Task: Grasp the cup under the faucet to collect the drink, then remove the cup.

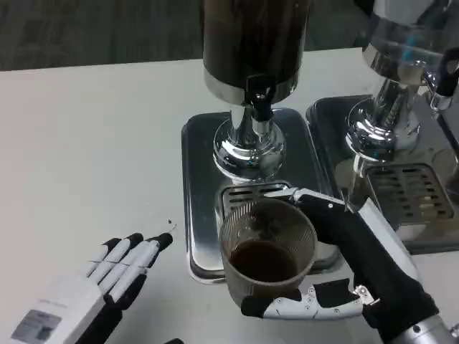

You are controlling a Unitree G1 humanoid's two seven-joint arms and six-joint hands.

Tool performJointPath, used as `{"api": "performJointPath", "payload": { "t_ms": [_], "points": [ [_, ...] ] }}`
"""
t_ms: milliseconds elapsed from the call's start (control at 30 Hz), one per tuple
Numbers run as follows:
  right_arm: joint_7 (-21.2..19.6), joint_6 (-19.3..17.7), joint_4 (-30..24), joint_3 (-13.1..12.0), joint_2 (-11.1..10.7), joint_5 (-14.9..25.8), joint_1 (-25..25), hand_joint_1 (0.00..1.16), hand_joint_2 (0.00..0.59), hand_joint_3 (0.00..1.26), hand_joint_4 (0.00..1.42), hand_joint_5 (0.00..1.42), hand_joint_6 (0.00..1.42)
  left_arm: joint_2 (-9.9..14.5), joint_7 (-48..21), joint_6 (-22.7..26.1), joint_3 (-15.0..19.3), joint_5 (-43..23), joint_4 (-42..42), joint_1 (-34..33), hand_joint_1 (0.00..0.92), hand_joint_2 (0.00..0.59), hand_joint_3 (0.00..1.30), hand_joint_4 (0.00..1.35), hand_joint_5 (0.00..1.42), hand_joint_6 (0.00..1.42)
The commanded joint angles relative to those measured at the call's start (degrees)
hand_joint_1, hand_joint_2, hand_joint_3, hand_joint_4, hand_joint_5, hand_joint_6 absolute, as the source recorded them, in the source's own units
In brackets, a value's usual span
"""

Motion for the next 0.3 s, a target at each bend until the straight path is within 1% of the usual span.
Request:
{"api": "performJointPath", "payload": {
  "t_ms": [33, 300],
  "points": [
    [-0.6, -0.9, -2.4, -0.5, 0.5, 1.6, 0.1, 1.03, 0.112, 0.65, 0.73, 0.77, 0.97, 0.0, -0.6, 0.4, -0.5, -0.8, -0.4, 0.0, 0.000, 0.189, 0.00, 0.00, 0.00, 0.00],
    [-0.7, -1.1, -2.2, -0.5, 0.9, 1.8, 0.5, 1.03, 0.112, 0.65, 0.73, 0.77, 0.97, 0.1, -0.5, 0.9, -0.3, -0.6, -0.5, -0.2, 0.000, 0.189, 0.00, 0.00, 0.00, 0.00]
  ]
}}
